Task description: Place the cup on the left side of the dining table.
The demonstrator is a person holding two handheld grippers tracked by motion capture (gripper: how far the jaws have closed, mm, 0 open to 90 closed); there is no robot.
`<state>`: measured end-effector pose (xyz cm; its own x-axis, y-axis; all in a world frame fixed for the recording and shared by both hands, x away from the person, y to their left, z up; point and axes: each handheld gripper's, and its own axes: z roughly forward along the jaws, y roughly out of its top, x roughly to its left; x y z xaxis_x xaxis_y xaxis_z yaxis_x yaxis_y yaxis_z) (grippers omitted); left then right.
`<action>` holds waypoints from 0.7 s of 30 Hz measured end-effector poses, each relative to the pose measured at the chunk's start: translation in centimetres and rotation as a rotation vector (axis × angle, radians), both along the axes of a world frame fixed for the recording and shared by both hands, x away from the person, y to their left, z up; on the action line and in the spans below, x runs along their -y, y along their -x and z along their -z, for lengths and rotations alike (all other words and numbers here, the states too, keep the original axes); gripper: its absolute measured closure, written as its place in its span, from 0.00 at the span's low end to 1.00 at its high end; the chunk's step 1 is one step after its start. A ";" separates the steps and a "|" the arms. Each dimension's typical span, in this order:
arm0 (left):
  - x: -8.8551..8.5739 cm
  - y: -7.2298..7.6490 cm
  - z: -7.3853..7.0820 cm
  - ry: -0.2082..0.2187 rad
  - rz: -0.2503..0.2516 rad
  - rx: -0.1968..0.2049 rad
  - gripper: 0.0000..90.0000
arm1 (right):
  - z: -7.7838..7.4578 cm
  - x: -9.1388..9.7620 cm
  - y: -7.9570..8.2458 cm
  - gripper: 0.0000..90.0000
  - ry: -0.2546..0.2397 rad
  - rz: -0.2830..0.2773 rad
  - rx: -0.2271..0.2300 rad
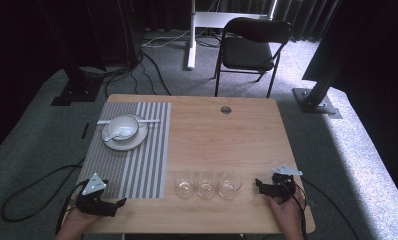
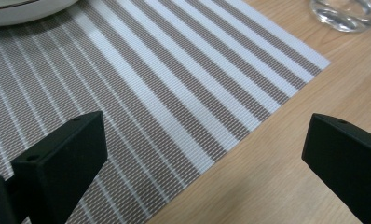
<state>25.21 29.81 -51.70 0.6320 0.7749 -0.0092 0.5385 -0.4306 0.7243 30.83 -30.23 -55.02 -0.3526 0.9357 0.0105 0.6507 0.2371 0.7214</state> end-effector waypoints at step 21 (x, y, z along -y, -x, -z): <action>3.4 -0.8 -0.2 -0.009 0.099 0.004 0.02 | 0.0 0.0 0.0 0.13 0.000 0.000 0.000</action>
